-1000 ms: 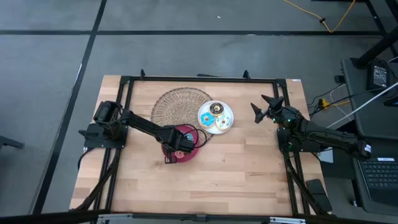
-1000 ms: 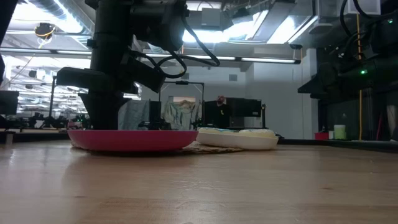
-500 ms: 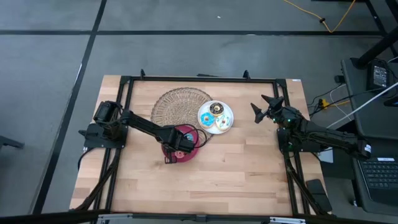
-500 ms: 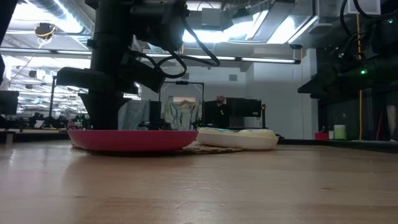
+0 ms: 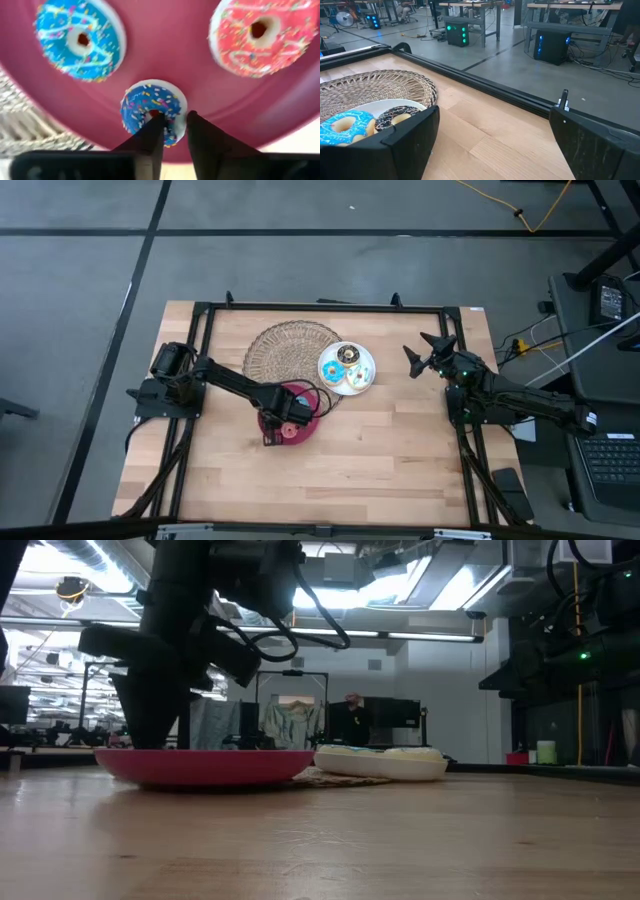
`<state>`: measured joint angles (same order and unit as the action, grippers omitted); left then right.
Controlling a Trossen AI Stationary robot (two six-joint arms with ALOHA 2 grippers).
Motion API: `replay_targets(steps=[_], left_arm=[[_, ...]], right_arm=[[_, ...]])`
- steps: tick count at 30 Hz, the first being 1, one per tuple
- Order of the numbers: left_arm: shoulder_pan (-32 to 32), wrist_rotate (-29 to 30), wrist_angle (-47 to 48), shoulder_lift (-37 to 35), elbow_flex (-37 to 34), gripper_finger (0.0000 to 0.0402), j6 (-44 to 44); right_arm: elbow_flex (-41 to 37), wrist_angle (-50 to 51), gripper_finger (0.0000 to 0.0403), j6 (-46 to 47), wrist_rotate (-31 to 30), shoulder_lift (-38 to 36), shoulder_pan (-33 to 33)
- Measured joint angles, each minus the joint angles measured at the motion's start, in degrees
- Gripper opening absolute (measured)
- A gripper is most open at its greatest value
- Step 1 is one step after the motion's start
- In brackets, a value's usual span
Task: Pick & Place donuts
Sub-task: Put the blue donut on the pink plate, then return to Home Position
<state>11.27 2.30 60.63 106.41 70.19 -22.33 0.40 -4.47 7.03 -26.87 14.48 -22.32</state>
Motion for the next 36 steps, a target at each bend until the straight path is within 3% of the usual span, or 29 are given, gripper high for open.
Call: replay_targets(steps=[15,22,36], left_arm=[[0.00,-2.41,3.28,0.00,1.20,0.0198,-1.10],[0.21,-6.60,3.51,-0.02,2.86,0.0204,-1.10],[0.08,1.47,5.08,-0.09,18.25,0.0205,3.60]], right_arm=[[0.00,0.01,0.0376,0.00,0.00,0.02,0.01],[0.00,0.00,0.0376,0.00,0.00,0.00,0.00],[0.00,0.00,0.0376,0.00,0.00,0.01,0.01]])
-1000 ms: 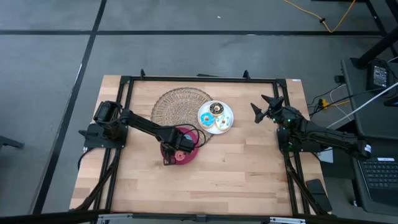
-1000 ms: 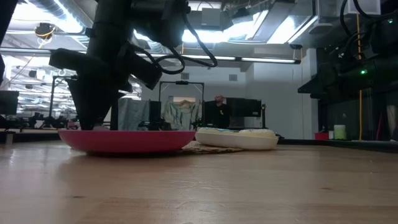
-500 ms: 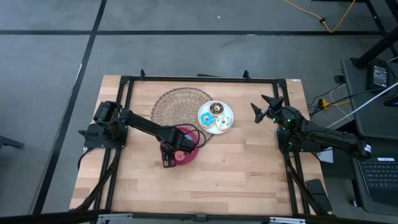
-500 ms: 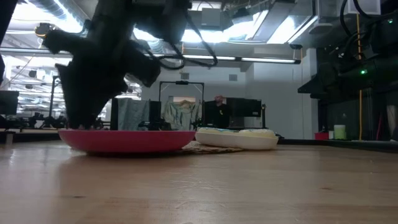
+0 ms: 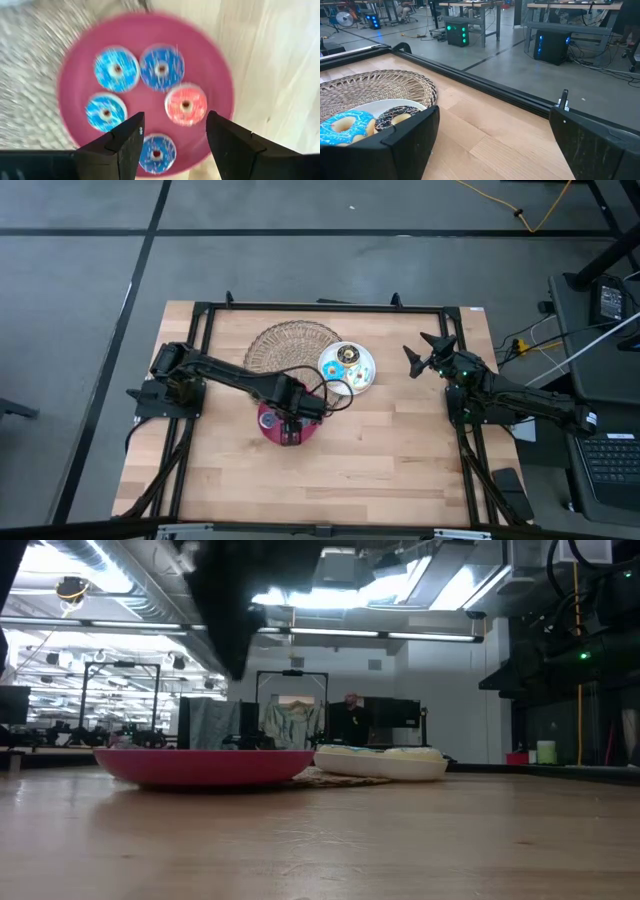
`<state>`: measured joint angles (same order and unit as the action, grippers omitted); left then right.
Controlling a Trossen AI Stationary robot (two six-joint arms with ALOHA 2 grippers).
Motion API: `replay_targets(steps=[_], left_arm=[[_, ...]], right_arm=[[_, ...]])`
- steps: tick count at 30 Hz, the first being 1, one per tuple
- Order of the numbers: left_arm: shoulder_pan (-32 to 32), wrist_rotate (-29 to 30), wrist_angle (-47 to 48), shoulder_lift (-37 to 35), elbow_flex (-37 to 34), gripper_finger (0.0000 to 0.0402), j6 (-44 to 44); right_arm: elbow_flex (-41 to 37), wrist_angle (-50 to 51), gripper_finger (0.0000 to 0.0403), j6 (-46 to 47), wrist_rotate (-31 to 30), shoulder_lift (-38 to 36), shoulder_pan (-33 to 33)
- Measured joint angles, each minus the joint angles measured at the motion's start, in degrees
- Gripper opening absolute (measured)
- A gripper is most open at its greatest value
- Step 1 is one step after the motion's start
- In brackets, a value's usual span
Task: Pick & Place donuts
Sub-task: Return to Home Position
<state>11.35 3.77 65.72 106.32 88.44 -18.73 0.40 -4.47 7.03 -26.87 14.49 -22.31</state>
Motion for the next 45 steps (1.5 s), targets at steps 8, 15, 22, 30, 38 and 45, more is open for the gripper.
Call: replay_targets(steps=[8,15,22,30,38,45], left_arm=[[-1.14,2.48,-0.10,0.00,9.86,0.0204,1.78],[-1.32,5.43,-1.78,-2.85,15.79,0.0203,6.35],[-1.35,11.88,-4.63,-11.22,16.51,0.0205,10.56],[-1.35,21.47,-4.37,-23.70,16.00,0.0204,14.84],[-1.35,27.17,-4.10,-36.89,15.98,0.0205,18.13],[-1.35,31.19,-0.82,-47.70,15.98,0.0203,20.18]], right_arm=[[0.00,0.01,0.0376,0.00,0.00,0.01,-0.01],[0.00,0.01,0.0376,0.00,-0.01,0.01,0.00],[0.00,0.02,0.0376,0.00,0.00,0.01,0.01],[0.00,0.00,0.0376,0.00,-0.02,0.00,0.01],[-0.01,0.01,0.0376,0.00,-0.01,-0.01,0.01],[0.00,0.00,0.0376,0.00,0.00,0.01,0.01]])
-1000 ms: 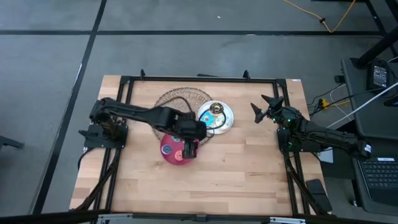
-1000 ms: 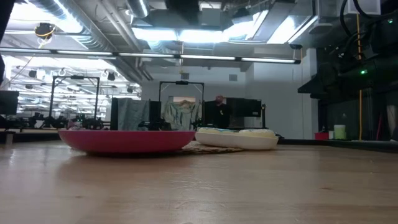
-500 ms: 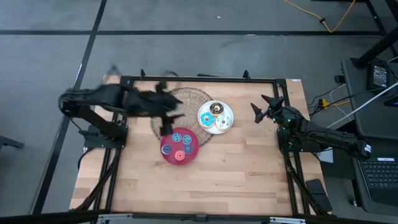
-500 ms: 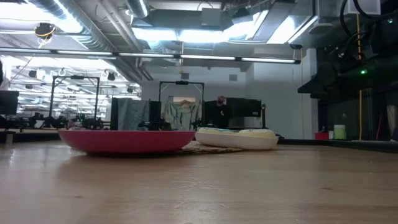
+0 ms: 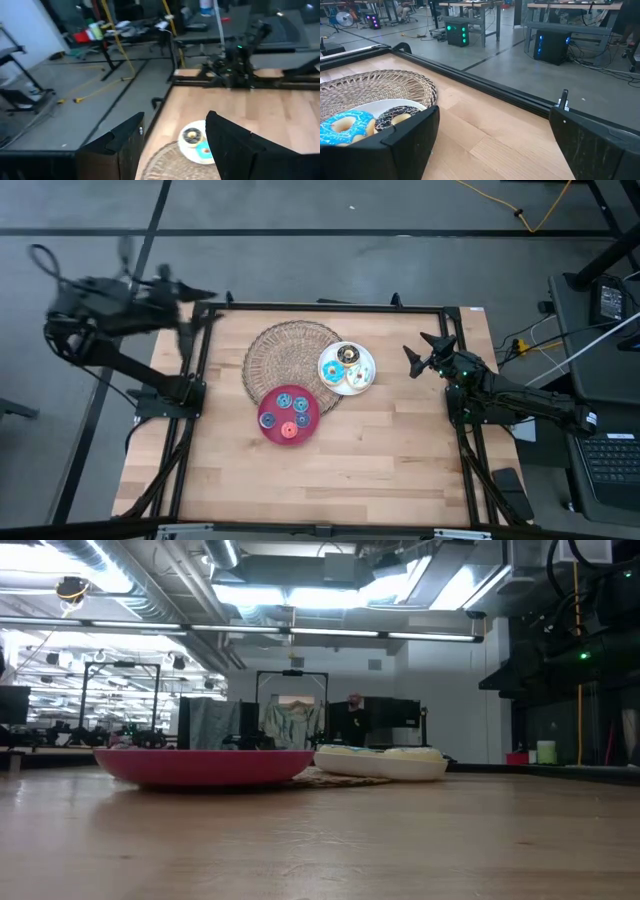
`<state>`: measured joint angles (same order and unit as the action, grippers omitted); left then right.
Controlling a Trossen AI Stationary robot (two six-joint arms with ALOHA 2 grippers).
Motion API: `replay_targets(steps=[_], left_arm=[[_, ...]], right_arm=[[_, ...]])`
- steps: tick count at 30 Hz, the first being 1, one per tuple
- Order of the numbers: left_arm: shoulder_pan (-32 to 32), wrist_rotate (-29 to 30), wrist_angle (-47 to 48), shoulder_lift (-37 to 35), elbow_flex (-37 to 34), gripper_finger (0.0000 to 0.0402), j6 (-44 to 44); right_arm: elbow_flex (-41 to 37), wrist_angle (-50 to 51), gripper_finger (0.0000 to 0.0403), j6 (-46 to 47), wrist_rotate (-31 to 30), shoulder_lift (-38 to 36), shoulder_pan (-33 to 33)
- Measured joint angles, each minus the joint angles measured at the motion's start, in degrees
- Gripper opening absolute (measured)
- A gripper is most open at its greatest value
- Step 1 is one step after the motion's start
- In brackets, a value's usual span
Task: Pick & Place donuts
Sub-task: Return to Home Position
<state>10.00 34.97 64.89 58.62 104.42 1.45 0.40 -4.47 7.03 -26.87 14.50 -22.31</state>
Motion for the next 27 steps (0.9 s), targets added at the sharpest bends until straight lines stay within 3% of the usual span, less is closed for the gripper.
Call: replay_targets(steps=[8,12,27], left_arm=[[0.00,5.10,6.91,-12.11,-0.28,0.0203,-3.60],[0.00,6.06,6.89,-19.25,-3.96,0.0202,-4.80],[0.00,5.76,5.25,-49.14,-32.94,0.0205,-14.37]], right_arm=[[0.00,0.02,0.0376,0.00,0.00,0.00,0.00],[-0.01,0.00,0.0376,0.00,0.00,-0.01,-0.02],[-0.01,0.01,0.0376,0.00,0.00,-0.01,-0.01]])
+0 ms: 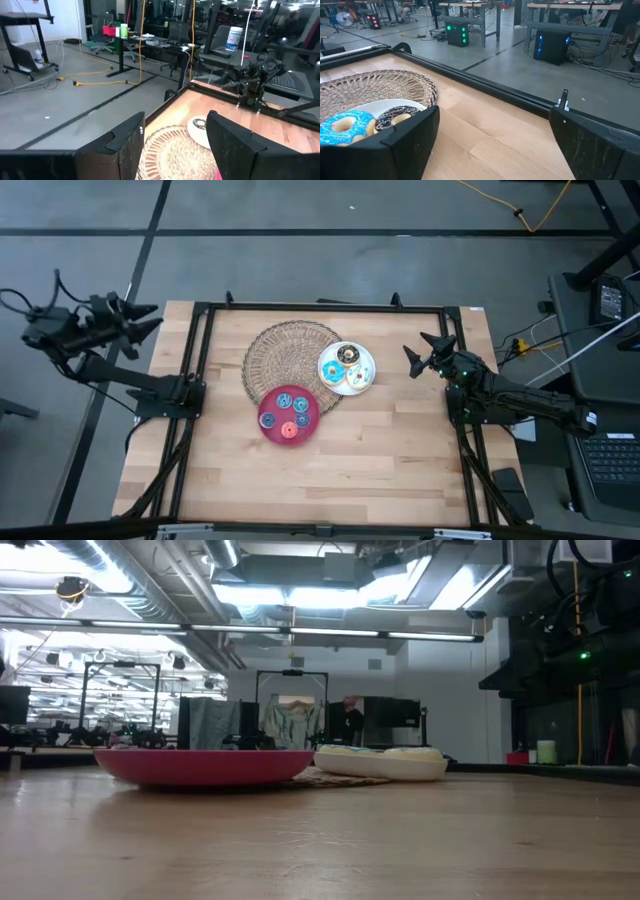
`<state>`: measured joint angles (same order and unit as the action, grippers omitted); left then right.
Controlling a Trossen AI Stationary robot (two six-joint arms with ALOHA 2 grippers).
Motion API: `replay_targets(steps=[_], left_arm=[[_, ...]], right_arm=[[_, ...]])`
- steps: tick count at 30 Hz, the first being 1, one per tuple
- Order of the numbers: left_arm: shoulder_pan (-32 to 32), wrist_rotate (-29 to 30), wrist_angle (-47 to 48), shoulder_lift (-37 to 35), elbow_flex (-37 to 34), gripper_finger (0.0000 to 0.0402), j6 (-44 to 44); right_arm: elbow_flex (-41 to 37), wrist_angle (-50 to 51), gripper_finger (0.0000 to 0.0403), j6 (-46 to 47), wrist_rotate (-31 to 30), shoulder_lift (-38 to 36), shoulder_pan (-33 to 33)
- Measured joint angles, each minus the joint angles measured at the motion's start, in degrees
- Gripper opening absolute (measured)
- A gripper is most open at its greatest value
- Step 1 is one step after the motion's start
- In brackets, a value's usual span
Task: Pick & Place donuts
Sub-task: Return to Home Position
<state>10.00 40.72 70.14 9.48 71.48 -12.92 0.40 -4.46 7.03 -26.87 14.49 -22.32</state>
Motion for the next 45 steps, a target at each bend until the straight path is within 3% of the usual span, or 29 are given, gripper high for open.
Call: replay_targets(steps=[6,10,16,28,39,45], left_arm=[[0.00,-0.51,-0.95,-9.45,-9.97,0.0203,-0.10],[-0.45,-0.41,-2.22,-9.17,-12.77,0.0205,0.34],[0.20,-1.35,-16.20,-9.37,-19.46,0.0203,5.02],[0.24,-3.63,-21.43,-9.38,-28.47,0.0202,1.10],[0.24,-4.72,-34.32,-9.40,-38.31,0.0205,1.69],[0.24,-9.57,-42.07,-9.40,-44.44,0.0202,2.74]], right_arm=[[0.01,0.01,0.0376,0.00,-0.01,0.01,0.01],[0.01,-0.01,0.0376,0.00,-0.01,-0.01,0.01],[0.01,0.00,0.0376,0.00,0.81,-0.03,0.04],[0.00,0.04,0.0376,0.00,1.55,0.12,0.04],[0.01,0.04,0.0376,0.00,1.53,0.12,0.04],[0.01,0.04,0.0376,0.00,1.53,0.12,0.04]])
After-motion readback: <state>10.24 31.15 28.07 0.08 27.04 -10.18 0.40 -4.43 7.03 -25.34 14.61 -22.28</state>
